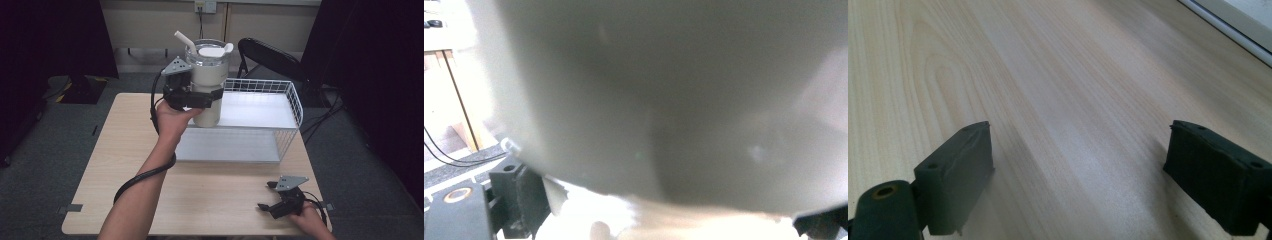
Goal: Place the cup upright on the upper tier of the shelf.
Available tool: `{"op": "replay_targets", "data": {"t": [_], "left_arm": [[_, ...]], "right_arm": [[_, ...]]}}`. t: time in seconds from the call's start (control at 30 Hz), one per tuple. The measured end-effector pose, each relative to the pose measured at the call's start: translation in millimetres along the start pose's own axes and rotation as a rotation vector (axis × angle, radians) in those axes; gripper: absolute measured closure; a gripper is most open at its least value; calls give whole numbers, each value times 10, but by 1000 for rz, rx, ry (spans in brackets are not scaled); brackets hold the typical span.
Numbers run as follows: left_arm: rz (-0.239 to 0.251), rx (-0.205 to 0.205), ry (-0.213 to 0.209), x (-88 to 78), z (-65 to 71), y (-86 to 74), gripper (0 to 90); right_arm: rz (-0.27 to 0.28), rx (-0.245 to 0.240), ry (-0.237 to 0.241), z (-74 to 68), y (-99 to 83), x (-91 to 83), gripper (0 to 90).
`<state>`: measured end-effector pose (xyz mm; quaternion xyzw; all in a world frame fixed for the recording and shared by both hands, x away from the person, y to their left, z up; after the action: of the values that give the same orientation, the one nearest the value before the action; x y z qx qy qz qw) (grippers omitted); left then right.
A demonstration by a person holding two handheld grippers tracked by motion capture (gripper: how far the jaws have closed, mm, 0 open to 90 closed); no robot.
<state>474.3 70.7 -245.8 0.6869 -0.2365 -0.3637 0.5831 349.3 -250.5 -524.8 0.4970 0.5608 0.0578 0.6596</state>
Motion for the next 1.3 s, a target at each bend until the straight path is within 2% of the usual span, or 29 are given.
{"op": "replay_targets", "data": {"t": [0.47,1.3], "left_arm": [[-2,6,28,109,-96,72,104],[-3,-3,56,330,-177,56,103]], "right_arm": [[-1,0,1,0,0,-1,111],[-1,-1,1,1,0,-1,111]]}}
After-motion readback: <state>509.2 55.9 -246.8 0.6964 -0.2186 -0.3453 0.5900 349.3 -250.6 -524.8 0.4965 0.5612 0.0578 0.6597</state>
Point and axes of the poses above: each handheld gripper's, and its own axes: x roughly forward along the jaws, y roughly out of its top, z roughly to its right, the point moved 3 cm from there along x, roughly forward along the jaws, and after that the axes turned 9 degrees about x, right-handed, at the moved point
